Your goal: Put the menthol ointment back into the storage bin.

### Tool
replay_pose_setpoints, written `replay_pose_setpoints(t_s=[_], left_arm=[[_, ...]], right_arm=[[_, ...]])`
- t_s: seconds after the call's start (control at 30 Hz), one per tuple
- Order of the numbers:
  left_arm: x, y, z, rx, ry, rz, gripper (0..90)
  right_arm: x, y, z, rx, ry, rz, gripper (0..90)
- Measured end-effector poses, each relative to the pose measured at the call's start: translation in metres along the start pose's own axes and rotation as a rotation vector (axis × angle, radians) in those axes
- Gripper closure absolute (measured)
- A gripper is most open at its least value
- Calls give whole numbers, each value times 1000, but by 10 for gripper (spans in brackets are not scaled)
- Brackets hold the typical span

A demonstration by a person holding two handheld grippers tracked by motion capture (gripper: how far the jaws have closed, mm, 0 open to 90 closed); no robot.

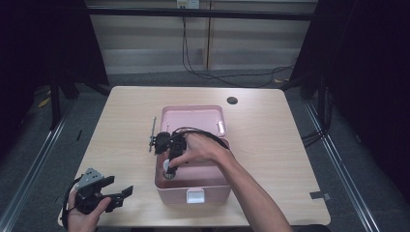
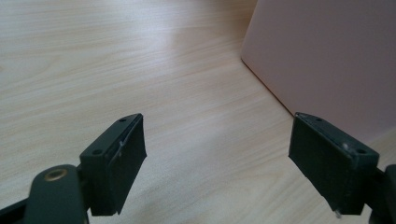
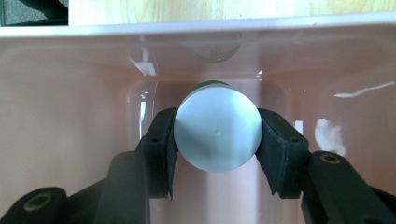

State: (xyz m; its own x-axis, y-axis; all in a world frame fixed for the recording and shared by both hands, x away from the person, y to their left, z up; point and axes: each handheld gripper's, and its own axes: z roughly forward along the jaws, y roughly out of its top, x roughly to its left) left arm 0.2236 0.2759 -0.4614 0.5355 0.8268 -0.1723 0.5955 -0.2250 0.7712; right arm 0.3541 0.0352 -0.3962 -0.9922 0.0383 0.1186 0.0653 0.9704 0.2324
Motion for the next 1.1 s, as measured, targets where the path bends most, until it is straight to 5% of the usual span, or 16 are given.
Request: replay_pose_setpoints(t_s=[1.1], left_arm=[[1,0,-1,-1,0,-7,186]], right_arm=[[-2,2,31,36,8,-3,511]])
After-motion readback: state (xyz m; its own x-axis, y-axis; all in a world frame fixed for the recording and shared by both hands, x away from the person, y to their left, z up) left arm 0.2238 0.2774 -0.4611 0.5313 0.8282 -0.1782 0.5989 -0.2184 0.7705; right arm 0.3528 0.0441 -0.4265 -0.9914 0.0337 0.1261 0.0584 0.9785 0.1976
